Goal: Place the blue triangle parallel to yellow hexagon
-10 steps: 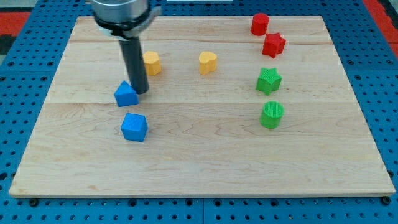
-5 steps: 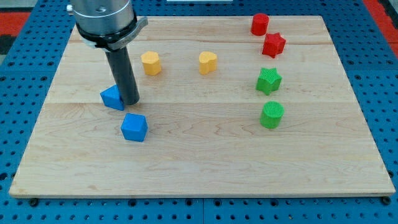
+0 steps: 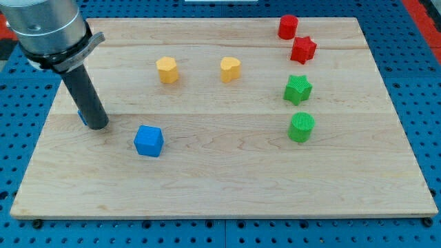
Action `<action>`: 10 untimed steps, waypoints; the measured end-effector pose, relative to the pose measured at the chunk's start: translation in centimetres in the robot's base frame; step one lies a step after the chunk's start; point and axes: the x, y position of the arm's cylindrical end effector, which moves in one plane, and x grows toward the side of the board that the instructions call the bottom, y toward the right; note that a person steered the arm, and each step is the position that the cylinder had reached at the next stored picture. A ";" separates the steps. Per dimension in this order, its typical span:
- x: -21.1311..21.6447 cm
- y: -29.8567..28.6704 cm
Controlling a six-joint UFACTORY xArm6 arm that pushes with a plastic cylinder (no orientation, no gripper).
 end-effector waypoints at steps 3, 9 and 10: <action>0.0 -5.6; -4.0 -2.9; -4.0 -0.1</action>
